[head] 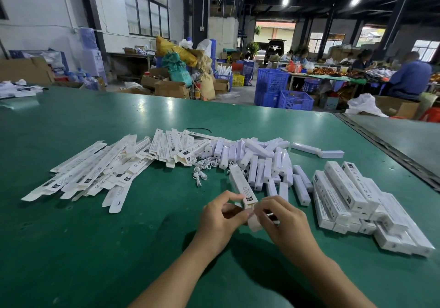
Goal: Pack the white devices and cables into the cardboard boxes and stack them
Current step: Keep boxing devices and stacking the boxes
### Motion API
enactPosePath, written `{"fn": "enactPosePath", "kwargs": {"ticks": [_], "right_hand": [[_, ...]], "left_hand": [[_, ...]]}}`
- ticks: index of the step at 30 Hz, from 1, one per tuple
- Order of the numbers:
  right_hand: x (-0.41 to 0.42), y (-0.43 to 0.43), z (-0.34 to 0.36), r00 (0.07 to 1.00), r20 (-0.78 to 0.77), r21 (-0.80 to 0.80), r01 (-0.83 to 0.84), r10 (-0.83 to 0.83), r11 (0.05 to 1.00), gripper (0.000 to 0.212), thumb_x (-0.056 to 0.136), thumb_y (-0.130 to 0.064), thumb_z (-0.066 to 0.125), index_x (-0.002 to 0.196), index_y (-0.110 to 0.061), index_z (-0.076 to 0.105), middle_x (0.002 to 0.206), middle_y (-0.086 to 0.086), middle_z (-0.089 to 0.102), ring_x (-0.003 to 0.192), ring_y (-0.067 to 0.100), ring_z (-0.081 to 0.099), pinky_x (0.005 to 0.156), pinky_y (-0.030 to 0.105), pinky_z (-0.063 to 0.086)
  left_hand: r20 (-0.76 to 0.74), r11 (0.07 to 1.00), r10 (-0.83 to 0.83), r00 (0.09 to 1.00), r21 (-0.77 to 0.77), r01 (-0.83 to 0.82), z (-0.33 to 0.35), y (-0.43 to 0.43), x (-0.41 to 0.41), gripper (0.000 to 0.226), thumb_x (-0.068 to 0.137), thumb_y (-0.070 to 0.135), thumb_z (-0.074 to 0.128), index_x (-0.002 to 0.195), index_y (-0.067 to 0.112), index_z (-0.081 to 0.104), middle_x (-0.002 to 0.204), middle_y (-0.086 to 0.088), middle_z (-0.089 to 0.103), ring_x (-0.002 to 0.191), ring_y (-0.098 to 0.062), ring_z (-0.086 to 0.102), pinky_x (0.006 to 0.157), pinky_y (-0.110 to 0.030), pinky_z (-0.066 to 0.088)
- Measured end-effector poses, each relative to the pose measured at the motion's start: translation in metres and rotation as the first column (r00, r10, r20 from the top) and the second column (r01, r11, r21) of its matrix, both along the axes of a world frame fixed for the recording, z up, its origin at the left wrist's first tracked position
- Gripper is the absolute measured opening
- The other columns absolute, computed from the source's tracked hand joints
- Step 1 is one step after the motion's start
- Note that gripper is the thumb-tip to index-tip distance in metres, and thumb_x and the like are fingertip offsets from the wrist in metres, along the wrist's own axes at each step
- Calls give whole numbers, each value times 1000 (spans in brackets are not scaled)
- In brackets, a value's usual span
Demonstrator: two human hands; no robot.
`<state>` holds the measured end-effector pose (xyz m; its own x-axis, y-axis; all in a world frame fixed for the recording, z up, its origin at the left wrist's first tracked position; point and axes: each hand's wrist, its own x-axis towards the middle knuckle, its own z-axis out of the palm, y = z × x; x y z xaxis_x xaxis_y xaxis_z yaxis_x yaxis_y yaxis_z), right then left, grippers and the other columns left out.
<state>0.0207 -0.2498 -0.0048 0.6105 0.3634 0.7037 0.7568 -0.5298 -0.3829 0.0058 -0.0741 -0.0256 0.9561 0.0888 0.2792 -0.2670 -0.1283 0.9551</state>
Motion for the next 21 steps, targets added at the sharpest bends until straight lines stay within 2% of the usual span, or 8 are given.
{"fn": "enactPosePath", "kwargs": {"ticks": [3, 5, 7, 10, 12, 15, 18, 21], "right_hand": [[1, -2, 0, 999, -23, -44, -23, 22, 999, 23, 86, 4, 66, 98, -14, 71, 118, -6, 65, 92, 7, 66, 76, 24, 55], [2, -4, 2, 996, -60, -87, -65, 60, 994, 34, 82, 8, 66, 105, -16, 72, 132, -8, 60, 102, 7, 66, 84, 20, 54], [2, -6, 3, 991, -98, -111, -105, 94, 988, 40, 78, 6, 72, 110, -18, 73, 135, -10, 58, 108, 4, 65, 91, 17, 51], [1, -7, 5, 990, -108, -110, -103, 91, 989, 30, 79, -7, 79, 106, -20, 75, 132, -11, 61, 109, 2, 64, 93, 19, 51], [0, -6, 7, 992, -90, -65, -93, 87, 994, 20, 83, -18, 76, 103, -21, 75, 127, -11, 64, 105, -1, 65, 91, 17, 51], [-2, -4, 6, 992, -100, -16, -77, 75, 997, 25, 84, -21, 74, 109, -20, 71, 115, -13, 67, 95, -7, 64, 83, 10, 50], [-4, -3, 4, 990, -142, 3, -7, 8, 1000, 32, 85, -21, 74, 115, -20, 66, 96, -15, 66, 86, -4, 65, 75, 8, 50], [-3, 0, 5, 999, -45, -6, 4, -4, 1000, 21, 84, -15, 75, 104, -11, 71, 102, -5, 71, 79, 1, 67, 73, 16, 54]], "left_hand": [[14, 999, 26, 1000, -46, -26, 1, -1, -1, 28, 74, 37, 82, 97, 33, 68, 78, -4, 76, 72, -23, 72, 68, -33, 55], [23, 998, 23, 999, -63, -22, 1, 0, 0, 25, 76, 36, 81, 97, 38, 68, 76, -3, 76, 70, -19, 72, 63, -26, 53], [25, 998, 19, 999, -57, -18, 1, 2, -1, 25, 78, 37, 81, 98, 42, 66, 76, -1, 76, 70, -14, 72, 64, -20, 51], [5, 998, 0, 1000, -67, 1, -1, 2, 0, 30, 71, 52, 79, 98, 46, 66, 80, -1, 77, 76, -16, 75, 69, -22, 54], [4, 996, -23, 1000, -82, 23, -1, 0, 0, 33, 70, 56, 78, 98, 46, 65, 82, -2, 78, 78, -19, 76, 72, -26, 56], [4, 995, -39, 999, -91, 39, -1, 0, 1, 34, 70, 58, 76, 100, 45, 65, 83, -3, 78, 81, -20, 76, 80, -35, 59], [-22, 994, -47, 999, -99, 44, 1, -1, 1, 25, 73, 51, 75, 96, 47, 67, 85, -4, 78, 82, -21, 76, 86, -45, 59], [-22, 992, -60, 998, -115, 58, 2, -2, -2, 18, 81, 36, 73, 95, 45, 67, 87, -7, 78, 83, -24, 76, 88, -48, 58]]}}
